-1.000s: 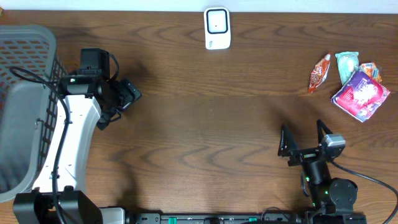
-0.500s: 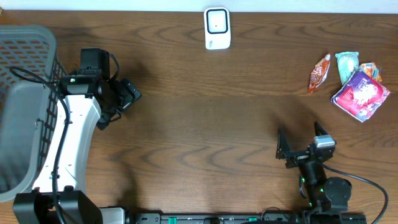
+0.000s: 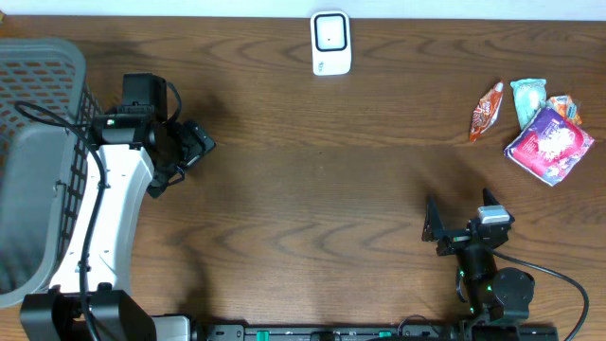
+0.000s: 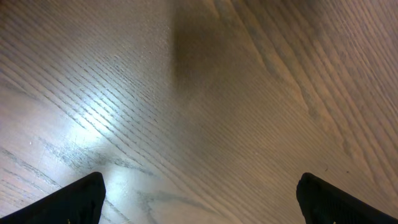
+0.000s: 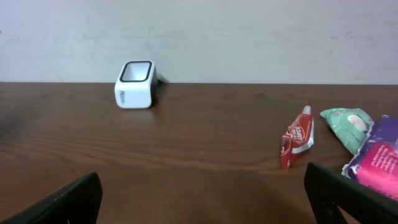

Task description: Scan the item barcode

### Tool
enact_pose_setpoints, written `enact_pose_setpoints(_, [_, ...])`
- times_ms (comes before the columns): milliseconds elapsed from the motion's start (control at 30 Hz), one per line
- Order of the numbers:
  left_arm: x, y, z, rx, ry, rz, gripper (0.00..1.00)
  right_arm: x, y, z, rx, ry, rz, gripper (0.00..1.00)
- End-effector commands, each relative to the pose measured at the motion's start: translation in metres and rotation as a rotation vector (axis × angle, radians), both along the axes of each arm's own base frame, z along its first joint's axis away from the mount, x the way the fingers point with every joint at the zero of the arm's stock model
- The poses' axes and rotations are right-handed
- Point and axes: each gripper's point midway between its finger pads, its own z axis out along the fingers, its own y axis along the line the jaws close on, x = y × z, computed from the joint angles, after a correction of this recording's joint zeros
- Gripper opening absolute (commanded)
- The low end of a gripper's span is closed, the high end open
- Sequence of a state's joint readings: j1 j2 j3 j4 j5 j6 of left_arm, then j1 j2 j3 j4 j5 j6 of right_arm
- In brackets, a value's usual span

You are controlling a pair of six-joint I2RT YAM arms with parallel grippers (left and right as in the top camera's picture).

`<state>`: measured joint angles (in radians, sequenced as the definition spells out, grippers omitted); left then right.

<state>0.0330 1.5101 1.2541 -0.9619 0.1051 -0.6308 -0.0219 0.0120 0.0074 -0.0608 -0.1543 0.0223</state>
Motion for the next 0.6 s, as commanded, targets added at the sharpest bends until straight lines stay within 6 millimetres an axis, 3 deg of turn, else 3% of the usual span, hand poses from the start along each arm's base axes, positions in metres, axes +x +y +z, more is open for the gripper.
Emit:
enact_pose_setpoints(0, [-0.0006, 0.0034, 0.0006, 0.011, -0.001, 0.002, 0.98, 0.0001, -0.0038, -0.0015, -0.028, 0.0, -0.019, 0.99])
enact_pose_setpoints(567, [-0.0006, 0.0034, 0.0006, 0.011, -0.001, 0.002, 0.98, 0.0, -0.003, -0.0003, -0.01, -0.003, -0.016, 0.99])
